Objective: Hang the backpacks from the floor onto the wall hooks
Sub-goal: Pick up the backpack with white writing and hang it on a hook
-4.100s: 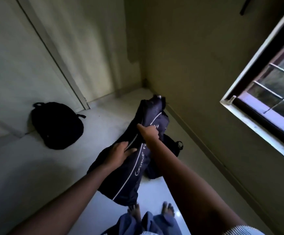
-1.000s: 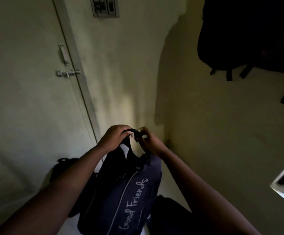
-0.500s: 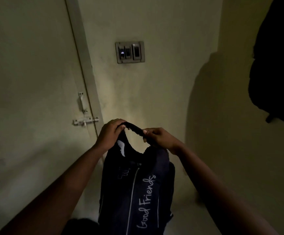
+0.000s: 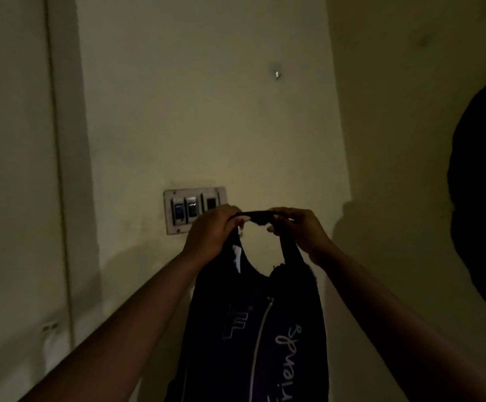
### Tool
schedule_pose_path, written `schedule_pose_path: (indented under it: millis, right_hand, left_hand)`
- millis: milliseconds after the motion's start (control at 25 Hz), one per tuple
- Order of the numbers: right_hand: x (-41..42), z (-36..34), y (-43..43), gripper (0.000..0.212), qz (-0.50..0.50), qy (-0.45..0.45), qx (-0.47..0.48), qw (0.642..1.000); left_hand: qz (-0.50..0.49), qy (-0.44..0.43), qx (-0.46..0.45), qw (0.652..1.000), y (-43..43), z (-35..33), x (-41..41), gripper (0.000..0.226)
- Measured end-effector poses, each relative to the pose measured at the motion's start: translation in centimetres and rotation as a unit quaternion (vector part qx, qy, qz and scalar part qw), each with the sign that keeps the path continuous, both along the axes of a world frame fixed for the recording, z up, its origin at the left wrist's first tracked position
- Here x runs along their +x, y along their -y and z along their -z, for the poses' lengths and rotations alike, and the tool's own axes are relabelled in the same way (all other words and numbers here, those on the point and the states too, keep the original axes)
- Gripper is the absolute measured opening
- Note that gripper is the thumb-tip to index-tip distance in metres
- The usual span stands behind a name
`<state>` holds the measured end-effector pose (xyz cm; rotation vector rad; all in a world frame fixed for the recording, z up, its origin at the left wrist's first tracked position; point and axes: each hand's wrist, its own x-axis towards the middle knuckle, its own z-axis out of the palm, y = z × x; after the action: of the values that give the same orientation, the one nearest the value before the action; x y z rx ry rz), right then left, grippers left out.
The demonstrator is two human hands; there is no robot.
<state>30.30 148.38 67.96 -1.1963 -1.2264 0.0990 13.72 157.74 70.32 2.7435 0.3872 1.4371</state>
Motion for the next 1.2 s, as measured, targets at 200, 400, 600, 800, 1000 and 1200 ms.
schedule_pose_path:
  millis: [200, 400, 600, 800, 1000, 1200]
  right_hand:
    - [5.5, -7.6, -2.4, 0.031, 0.046, 0.096, 0.039, 0.994]
    - [11.2, -14.0, -5.2, 0.030, 0.057, 0.166, 0.067, 0.982]
    - [16.2, -21.3, -9.2, 0.021, 0.102, 0.144, 0.183, 0.967]
    - [21.2, -28.3, -14.1, 0.018, 0.097, 0.115, 0.284, 0.947]
    - [23.9, -33.6, -16.5, 0.018, 0.093, 0.131, 0.354, 0.921]
    - [25.6, -37.4, -18.1, 0.014, 0.103, 0.107, 0.415, 0.898]
  left_hand:
    - [-0.037, 0.045, 0.090, 0.994, -3.5, -8.1, 6.1, 0.029]
    - [-0.086, 0.134, 0.223, 0.962, -6.2, -13.8, 11.4, 0.024]
    - [-0.126, 0.185, 0.251, 0.942, -8.5, -20.4, 16.7, 0.023]
    - [-0.160, 0.210, 0.237, 0.935, -10.7, -26.7, 21.7, 0.028]
    - [-0.179, 0.241, 0.260, 0.918, -12.4, -31.1, 24.6, 0.030]
    - [-0.154, 0.285, 0.270, 0.907, -13.0, -34.7, 26.5, 0.030]
